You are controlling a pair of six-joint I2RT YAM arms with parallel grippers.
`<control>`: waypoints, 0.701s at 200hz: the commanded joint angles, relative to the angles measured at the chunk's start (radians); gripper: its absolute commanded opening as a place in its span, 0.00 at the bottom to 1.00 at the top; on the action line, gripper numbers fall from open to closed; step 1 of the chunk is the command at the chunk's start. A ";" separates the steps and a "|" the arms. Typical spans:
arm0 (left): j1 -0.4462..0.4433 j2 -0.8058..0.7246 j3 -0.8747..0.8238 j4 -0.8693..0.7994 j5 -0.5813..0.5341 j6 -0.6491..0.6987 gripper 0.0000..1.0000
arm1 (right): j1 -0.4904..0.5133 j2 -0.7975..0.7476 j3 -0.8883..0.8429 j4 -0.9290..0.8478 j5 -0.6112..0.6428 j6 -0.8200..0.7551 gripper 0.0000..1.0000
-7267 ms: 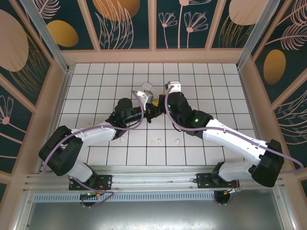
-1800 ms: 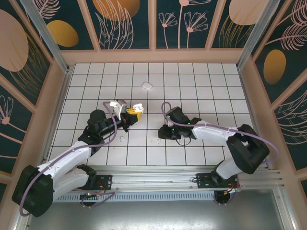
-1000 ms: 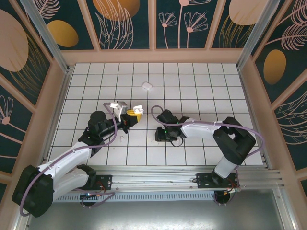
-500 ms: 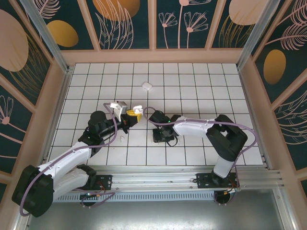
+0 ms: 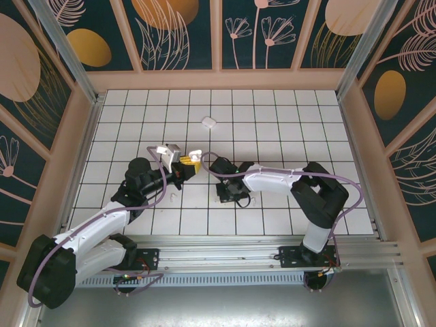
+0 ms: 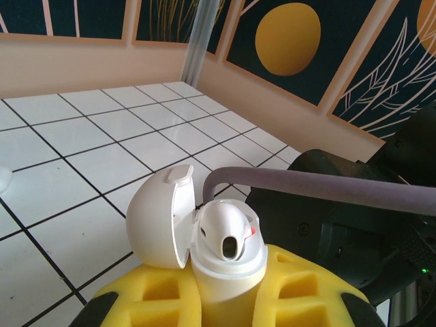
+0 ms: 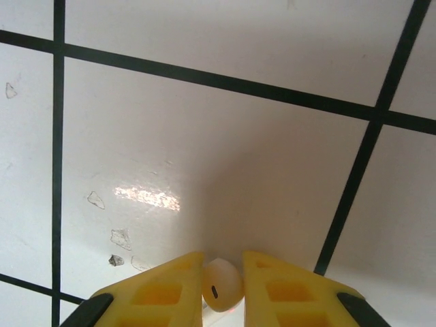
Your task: Insert the wireless bluetooth earbuds into the charging case
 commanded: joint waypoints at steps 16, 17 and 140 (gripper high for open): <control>0.007 -0.019 0.005 -0.010 -0.017 0.036 0.00 | -0.003 -0.026 0.078 -0.108 0.079 -0.007 0.18; 0.007 -0.019 0.005 -0.010 -0.017 0.036 0.00 | -0.004 -0.027 0.080 -0.110 0.080 -0.007 0.18; 0.004 0.123 0.077 0.046 0.066 0.066 0.00 | -0.058 -0.236 0.252 -0.224 0.349 -0.063 0.14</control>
